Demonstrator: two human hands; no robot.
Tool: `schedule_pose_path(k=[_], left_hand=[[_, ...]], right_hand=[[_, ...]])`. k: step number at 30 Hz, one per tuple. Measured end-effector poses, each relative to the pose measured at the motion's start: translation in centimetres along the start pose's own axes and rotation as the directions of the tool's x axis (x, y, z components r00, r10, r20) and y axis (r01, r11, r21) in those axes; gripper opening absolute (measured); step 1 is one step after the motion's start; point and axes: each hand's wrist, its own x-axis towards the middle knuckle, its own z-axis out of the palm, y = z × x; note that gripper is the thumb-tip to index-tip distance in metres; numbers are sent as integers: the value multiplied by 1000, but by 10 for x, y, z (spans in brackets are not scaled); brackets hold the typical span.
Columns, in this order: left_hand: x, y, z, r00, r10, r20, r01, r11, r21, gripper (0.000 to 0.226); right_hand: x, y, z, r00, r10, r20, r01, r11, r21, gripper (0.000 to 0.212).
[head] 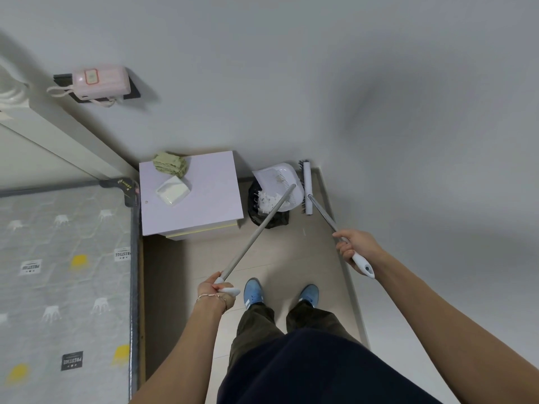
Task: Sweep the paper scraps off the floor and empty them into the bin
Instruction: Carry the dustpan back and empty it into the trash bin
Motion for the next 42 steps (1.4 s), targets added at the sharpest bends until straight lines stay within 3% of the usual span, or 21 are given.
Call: schedule_pose_path(k=[12, 22, 28, 32, 35, 37, 40, 42], left_hand=[[-4, -1, -5, 998, -22, 55, 20, 999, 35, 29], [-16, 2, -4, 998, -42, 44, 41, 998, 40, 40], [-27, 1, 6, 999, 15, 46, -22, 989, 148, 39], [-33, 3, 11, 989, 145, 20, -145, 946, 291, 29], [-36, 4, 16, 939, 341, 45, -327, 845, 423, 19], [-43, 5, 21, 870, 485, 87, -452, 714, 534, 21], [-57, 8, 32, 720, 663, 205, -585, 420, 694, 22], [-69, 7, 39, 608, 715, 346, -620, 154, 770, 15]], right_hand=[[-1, 5, -6, 1000, 19, 6, -19, 999, 33, 7], [2, 14, -13, 1000, 8, -18, -8, 1000, -3, 19], [0, 14, -18, 1000, 11, 1, -11, 1000, -4, 9], [1, 16, -20, 1000, 1, -8, -1, 1000, 19, 9], [2, 19, -22, 1000, -7, -4, 7, 999, 37, 4], [6, 22, -28, 1000, -7, -24, 8, 999, 34, 7], [13, 29, -41, 998, -17, -63, 18, 1000, 17, 11], [18, 35, -49, 994, -21, -110, 17, 999, -34, 14]])
